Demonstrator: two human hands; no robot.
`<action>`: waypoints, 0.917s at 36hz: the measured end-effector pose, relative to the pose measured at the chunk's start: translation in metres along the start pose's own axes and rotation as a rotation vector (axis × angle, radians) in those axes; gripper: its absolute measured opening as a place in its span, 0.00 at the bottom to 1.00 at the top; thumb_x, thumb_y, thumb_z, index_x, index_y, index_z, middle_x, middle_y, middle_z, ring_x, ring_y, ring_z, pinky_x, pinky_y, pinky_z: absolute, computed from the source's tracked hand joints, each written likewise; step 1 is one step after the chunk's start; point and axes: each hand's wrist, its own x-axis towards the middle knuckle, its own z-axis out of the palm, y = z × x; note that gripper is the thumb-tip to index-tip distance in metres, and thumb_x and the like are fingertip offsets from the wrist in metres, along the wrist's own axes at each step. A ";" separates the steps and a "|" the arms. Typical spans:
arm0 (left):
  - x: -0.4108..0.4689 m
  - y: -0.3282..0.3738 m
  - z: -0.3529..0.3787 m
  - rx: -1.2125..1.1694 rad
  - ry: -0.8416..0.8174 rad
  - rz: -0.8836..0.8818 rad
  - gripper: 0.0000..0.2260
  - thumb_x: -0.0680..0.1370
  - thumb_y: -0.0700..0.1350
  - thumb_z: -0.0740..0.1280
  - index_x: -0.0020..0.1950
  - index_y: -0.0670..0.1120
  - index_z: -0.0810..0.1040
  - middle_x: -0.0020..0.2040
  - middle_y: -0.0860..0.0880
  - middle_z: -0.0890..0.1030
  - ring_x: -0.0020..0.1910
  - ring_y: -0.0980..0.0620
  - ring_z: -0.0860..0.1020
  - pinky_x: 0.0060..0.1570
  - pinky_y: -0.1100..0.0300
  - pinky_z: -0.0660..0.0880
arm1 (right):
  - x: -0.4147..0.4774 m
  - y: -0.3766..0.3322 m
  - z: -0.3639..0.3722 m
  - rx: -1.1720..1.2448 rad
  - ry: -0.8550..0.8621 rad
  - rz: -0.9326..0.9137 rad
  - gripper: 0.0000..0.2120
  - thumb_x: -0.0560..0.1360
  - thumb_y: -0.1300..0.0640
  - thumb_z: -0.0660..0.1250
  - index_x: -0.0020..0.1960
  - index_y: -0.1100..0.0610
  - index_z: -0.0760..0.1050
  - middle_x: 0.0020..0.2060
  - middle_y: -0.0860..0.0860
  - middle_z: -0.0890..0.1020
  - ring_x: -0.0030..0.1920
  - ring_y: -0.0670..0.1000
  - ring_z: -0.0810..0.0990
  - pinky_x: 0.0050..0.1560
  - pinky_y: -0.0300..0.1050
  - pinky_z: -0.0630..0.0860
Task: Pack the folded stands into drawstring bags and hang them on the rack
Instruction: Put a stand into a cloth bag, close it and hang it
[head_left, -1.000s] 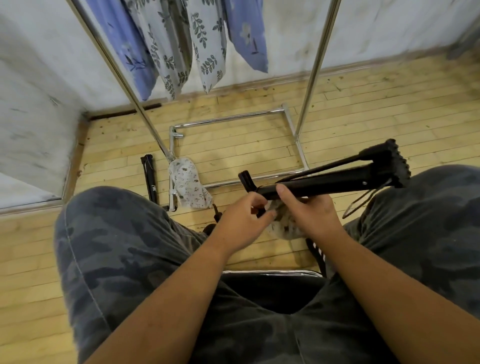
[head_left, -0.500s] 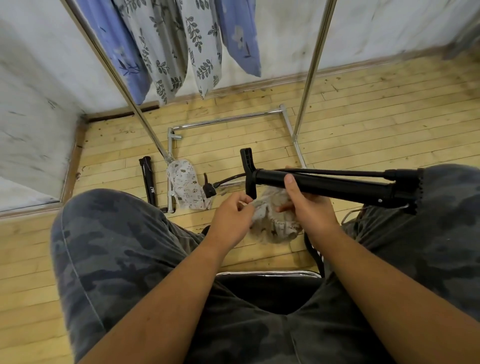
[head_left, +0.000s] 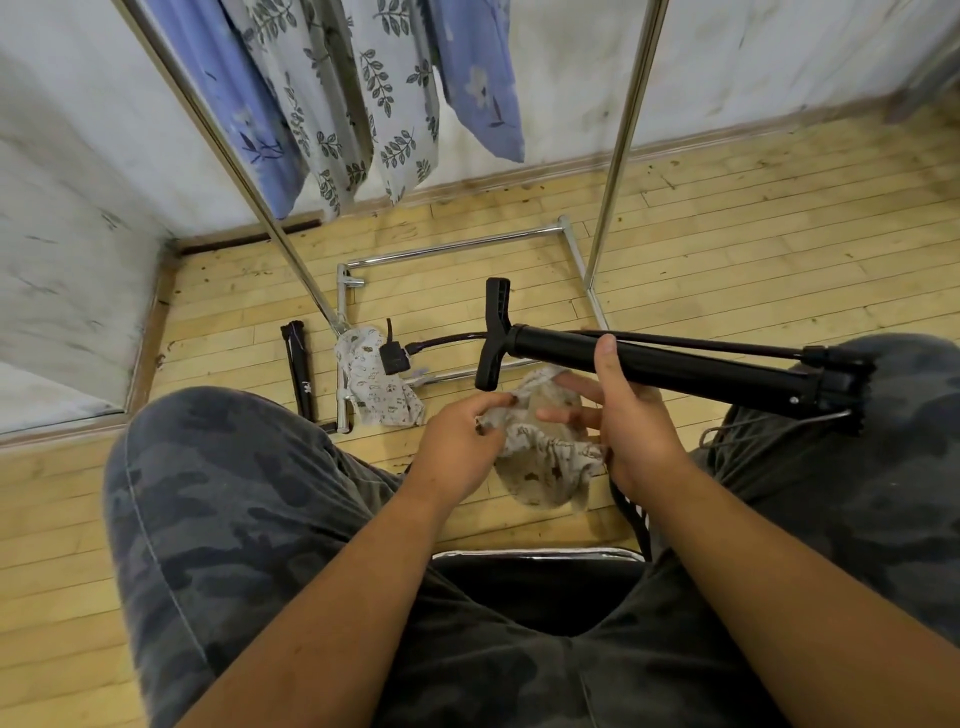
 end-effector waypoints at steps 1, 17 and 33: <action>0.000 0.000 0.000 -0.007 -0.011 -0.004 0.18 0.81 0.39 0.67 0.69 0.54 0.81 0.61 0.58 0.82 0.53 0.61 0.81 0.43 0.76 0.75 | -0.001 -0.001 0.001 0.004 -0.007 -0.001 0.22 0.76 0.30 0.61 0.55 0.45 0.79 0.55 0.48 0.88 0.45 0.58 0.89 0.60 0.63 0.81; 0.004 0.002 -0.008 -0.186 -0.093 -0.165 0.24 0.84 0.34 0.60 0.71 0.59 0.77 0.63 0.52 0.77 0.46 0.61 0.78 0.46 0.62 0.80 | -0.011 -0.013 0.002 0.040 -0.040 0.017 0.43 0.67 0.23 0.65 0.69 0.54 0.78 0.58 0.50 0.87 0.53 0.58 0.88 0.65 0.78 0.71; 0.003 0.012 -0.014 -0.284 -0.016 -0.194 0.25 0.83 0.32 0.58 0.72 0.55 0.78 0.66 0.50 0.78 0.51 0.52 0.82 0.32 0.73 0.73 | 0.003 -0.009 -0.004 0.069 -0.081 0.037 0.31 0.73 0.35 0.67 0.67 0.56 0.80 0.59 0.53 0.86 0.57 0.60 0.86 0.65 0.74 0.74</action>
